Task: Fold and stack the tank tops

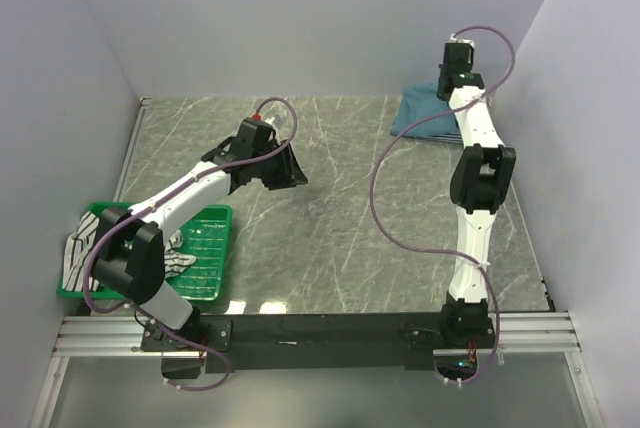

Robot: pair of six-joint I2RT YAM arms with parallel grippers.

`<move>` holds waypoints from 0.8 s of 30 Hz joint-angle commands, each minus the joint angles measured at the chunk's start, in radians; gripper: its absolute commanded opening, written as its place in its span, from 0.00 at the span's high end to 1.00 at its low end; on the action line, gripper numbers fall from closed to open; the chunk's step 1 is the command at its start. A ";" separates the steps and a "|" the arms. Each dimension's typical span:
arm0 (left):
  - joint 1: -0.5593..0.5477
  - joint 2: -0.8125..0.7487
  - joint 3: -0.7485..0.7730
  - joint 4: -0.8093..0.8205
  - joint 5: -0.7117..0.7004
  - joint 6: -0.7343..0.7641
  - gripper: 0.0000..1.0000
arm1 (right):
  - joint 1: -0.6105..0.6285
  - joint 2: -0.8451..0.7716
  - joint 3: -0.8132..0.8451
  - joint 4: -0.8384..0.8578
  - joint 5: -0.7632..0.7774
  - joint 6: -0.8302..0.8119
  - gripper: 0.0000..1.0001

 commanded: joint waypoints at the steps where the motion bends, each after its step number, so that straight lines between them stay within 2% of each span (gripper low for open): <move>1: 0.003 -0.002 -0.005 0.028 0.025 0.015 0.56 | -0.064 -0.063 -0.025 0.068 -0.039 0.074 1.00; 15: 0.003 0.003 -0.024 0.040 0.039 0.011 0.56 | -0.181 0.023 -0.059 0.039 -0.063 0.221 1.00; 16: 0.003 0.003 -0.024 0.040 0.040 0.011 0.56 | -0.181 0.027 -0.053 0.035 -0.063 0.224 0.98; 17: 0.003 0.005 -0.025 0.042 0.043 0.011 0.56 | -0.179 0.040 -0.050 0.033 -0.056 0.227 0.94; 20: 0.003 0.002 -0.030 0.042 0.046 0.009 0.55 | -0.182 0.046 -0.027 0.004 -0.017 0.247 0.67; 21: 0.003 -0.001 -0.032 0.045 0.046 0.008 0.55 | -0.184 0.041 -0.028 -0.008 -0.006 0.258 0.55; 24: 0.003 -0.011 -0.030 0.043 0.046 0.004 0.53 | -0.184 0.001 -0.056 -0.016 0.025 0.285 0.41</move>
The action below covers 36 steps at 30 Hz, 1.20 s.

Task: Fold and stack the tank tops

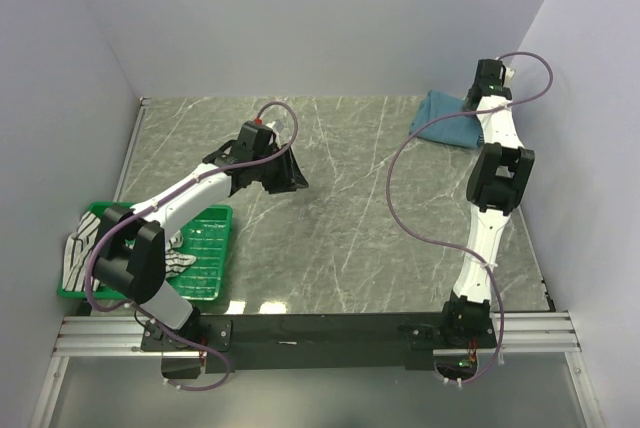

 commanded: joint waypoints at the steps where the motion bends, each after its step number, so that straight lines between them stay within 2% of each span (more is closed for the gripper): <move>1: 0.003 -0.021 0.000 0.028 0.022 0.003 0.53 | -0.007 -0.058 0.007 -0.003 0.066 0.049 0.36; 5: 0.005 -0.042 -0.003 0.024 0.007 -0.005 0.52 | 0.006 -0.169 -0.049 -0.013 0.054 0.089 0.34; 11: 0.032 -0.105 -0.026 0.007 -0.044 -0.042 0.51 | 0.084 -0.388 -0.289 0.030 -0.004 0.168 0.33; 14: 0.063 -0.152 -0.040 -0.038 -0.113 -0.097 0.51 | 0.188 -0.524 -0.528 0.098 -0.015 0.221 0.32; 17: 0.101 -0.235 -0.055 -0.148 -0.264 -0.156 0.50 | 0.349 -0.644 -0.653 0.162 -0.006 0.244 0.32; 18: 0.112 -0.263 -0.074 -0.180 -0.272 -0.210 0.49 | 0.386 -0.669 -0.726 0.184 0.015 0.254 0.32; 19: 0.135 -0.325 -0.085 -0.250 -0.385 -0.241 0.49 | 0.464 -0.715 -0.762 0.193 0.005 0.262 0.32; 20: 0.144 -0.358 -0.094 -0.306 -0.441 -0.279 0.48 | 0.492 -0.735 -0.795 0.210 -0.010 0.273 0.32; 22: 0.167 -0.442 -0.114 -0.415 -0.635 -0.421 0.37 | 0.574 -0.793 -0.897 0.251 -0.064 0.296 0.32; 23: 0.178 -0.465 -0.120 -0.550 -0.695 -0.534 0.29 | 0.604 -0.810 -0.955 0.268 -0.078 0.297 0.32; 25: 0.224 -0.519 -0.128 -0.686 -0.783 -0.645 0.24 | 0.642 -0.847 -0.992 0.280 -0.093 0.311 0.32; 26: 0.238 -0.533 -0.129 -0.737 -0.874 -0.689 0.23 | 0.676 -0.858 -1.027 0.289 -0.116 0.317 0.32; 27: 0.250 -0.550 -0.147 -0.815 -0.906 -0.771 0.18 | 0.691 -0.868 -1.043 0.302 -0.135 0.320 0.32; 31: 0.380 -0.611 -0.222 -0.836 -0.970 -0.842 0.12 | 0.797 -0.895 -1.090 0.300 -0.169 0.322 0.32; 36: 0.581 -0.561 -0.312 -0.745 -0.892 -0.749 0.07 | 0.898 -0.936 -1.164 0.297 -0.193 0.331 0.32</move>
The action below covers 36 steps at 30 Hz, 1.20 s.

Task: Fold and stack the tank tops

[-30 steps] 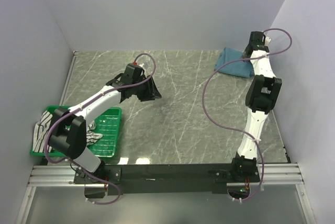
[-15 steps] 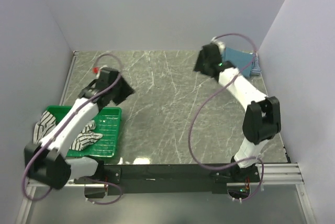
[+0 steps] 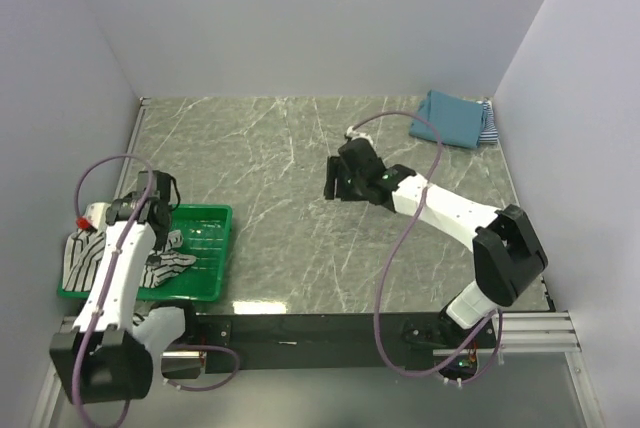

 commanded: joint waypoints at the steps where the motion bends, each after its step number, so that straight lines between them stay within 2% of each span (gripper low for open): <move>1: 0.127 0.049 -0.035 0.038 -0.010 0.009 0.07 | 0.059 -0.089 -0.040 0.035 -0.013 0.014 0.32; 5: 0.201 0.107 -0.093 0.189 0.055 0.104 0.07 | 0.078 -0.138 -0.119 0.037 0.006 0.019 0.32; 10: 0.268 0.233 -0.131 0.255 0.075 0.109 0.08 | 0.079 -0.203 -0.198 0.072 -0.002 0.028 0.32; 13: 0.317 0.255 -0.167 0.365 0.127 0.167 0.16 | 0.079 -0.233 -0.233 0.092 0.000 0.033 0.32; 16: 0.343 0.284 -0.170 0.438 0.181 0.233 0.42 | 0.079 -0.249 -0.242 0.100 -0.005 0.036 0.36; 17: 0.348 0.291 -0.142 0.445 0.197 0.280 0.60 | 0.081 -0.253 -0.239 0.097 -0.005 0.036 0.40; 19: 0.354 0.284 -0.093 0.421 0.228 0.330 0.69 | 0.087 -0.272 -0.233 0.092 -0.002 0.031 0.45; 20: 0.353 0.269 -0.034 0.406 0.227 0.369 0.77 | 0.091 -0.278 -0.225 0.089 0.000 0.025 0.50; 22: 0.353 0.186 0.025 0.375 0.233 0.408 0.90 | 0.094 -0.301 -0.215 0.083 0.009 0.017 0.54; 23: 0.354 0.151 0.089 0.370 0.239 0.445 0.99 | 0.096 -0.309 -0.203 0.075 0.013 0.013 0.56; 24: 0.353 0.079 0.121 0.388 0.275 0.468 1.00 | 0.096 -0.325 -0.196 0.072 0.015 0.010 0.57; 27: 0.351 0.008 0.284 0.408 0.374 0.540 0.99 | 0.093 -0.371 -0.161 0.058 0.048 -0.001 0.60; 28: 0.333 -0.004 0.331 0.415 0.450 0.552 0.99 | 0.094 -0.385 -0.153 0.058 0.059 -0.006 0.60; 30: 0.273 0.018 0.492 0.399 0.475 0.571 0.99 | 0.093 -0.425 -0.129 0.060 0.096 -0.007 0.61; 31: 0.168 0.029 0.545 0.396 0.456 0.575 0.99 | 0.093 -0.437 -0.120 0.058 0.114 -0.010 0.61; 33: 0.034 0.058 0.686 0.386 0.410 0.591 1.00 | 0.091 -0.476 -0.094 0.049 0.153 -0.012 0.61; 34: -0.102 0.090 0.727 0.382 0.362 0.598 0.99 | 0.090 -0.488 -0.084 0.049 0.189 -0.016 0.61; 36: -0.219 0.126 0.818 0.398 0.339 0.608 0.99 | 0.088 -0.532 -0.080 0.051 0.222 -0.023 0.61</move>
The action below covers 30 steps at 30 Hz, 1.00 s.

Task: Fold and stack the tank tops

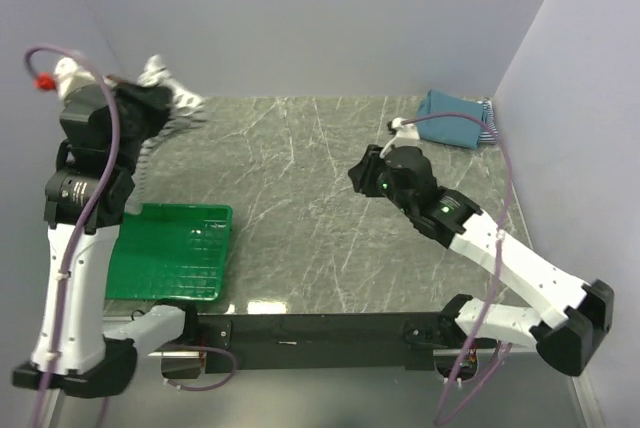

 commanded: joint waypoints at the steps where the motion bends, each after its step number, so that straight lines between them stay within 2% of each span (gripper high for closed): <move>1: -0.248 0.062 0.112 0.011 -0.025 0.060 0.99 | -0.002 -0.085 0.052 0.014 0.139 -0.024 0.61; 2: -0.298 0.072 0.145 0.021 -0.032 0.076 1.00 | -0.005 -0.101 0.052 0.014 0.152 -0.025 0.61; 3: -0.404 0.093 0.161 0.033 -0.048 0.083 0.99 | -0.006 -0.133 0.050 0.017 0.166 -0.028 0.61; 4: -0.463 0.102 0.193 0.037 -0.068 0.103 1.00 | -0.008 -0.150 0.045 0.019 0.190 -0.028 0.61; 5: -0.520 0.116 0.210 0.037 -0.121 0.112 0.99 | -0.008 -0.165 0.041 0.028 0.200 -0.031 0.61; 6: -0.624 0.142 0.225 0.037 -0.144 0.121 0.99 | -0.011 -0.191 0.038 0.033 0.203 -0.033 0.61; 9: -0.720 0.176 0.244 0.058 -0.187 0.140 0.99 | -0.011 -0.213 0.038 0.031 0.226 -0.039 0.61; 11: -0.718 0.179 0.192 0.086 -0.186 0.129 0.96 | -0.011 -0.211 0.038 0.031 0.238 -0.042 0.61; 13: -0.656 0.200 0.156 0.092 -0.178 0.103 0.91 | -0.011 -0.196 0.032 0.034 0.247 -0.045 0.61; 14: -0.601 0.214 0.138 0.103 -0.114 0.089 0.91 | -0.012 -0.187 0.030 0.033 0.252 -0.045 0.60; 15: -0.467 0.249 0.112 0.121 -0.035 0.074 0.90 | -0.018 -0.164 0.027 0.034 0.256 -0.045 0.60; 16: -0.408 0.279 0.060 0.173 0.127 0.046 0.83 | -0.023 -0.149 0.019 0.037 0.255 -0.044 0.58; 19: -0.323 0.462 0.056 0.253 0.268 0.078 0.65 | -0.055 -0.081 0.001 0.046 0.220 -0.030 0.51; 20: -0.320 0.524 0.081 0.259 0.299 0.090 0.52 | -0.064 -0.061 -0.004 0.045 0.203 -0.024 0.49; 21: -0.312 0.646 0.111 0.250 0.343 0.100 0.48 | -0.078 -0.025 -0.007 0.037 0.156 -0.006 0.44; 23: -0.310 0.760 0.199 0.181 0.383 0.109 0.39 | -0.100 0.019 -0.016 0.008 0.122 0.010 0.41; 24: -0.312 0.756 0.192 0.192 0.386 0.107 0.39 | -0.100 0.020 -0.027 0.004 0.105 0.015 0.39; 25: -0.312 0.735 0.117 0.220 0.385 0.101 0.23 | -0.100 0.019 -0.068 0.007 0.070 0.028 0.38; 26: -0.312 0.707 0.072 0.247 0.345 0.097 0.18 | -0.098 0.011 -0.100 0.038 0.031 0.039 0.37; 28: -0.306 0.623 -0.014 0.242 0.302 0.087 0.17 | -0.086 -0.012 -0.207 0.083 -0.067 0.067 0.37; 30: -0.307 0.534 -0.077 0.222 0.264 0.074 0.19 | -0.036 -0.015 -0.293 0.109 -0.087 0.105 0.37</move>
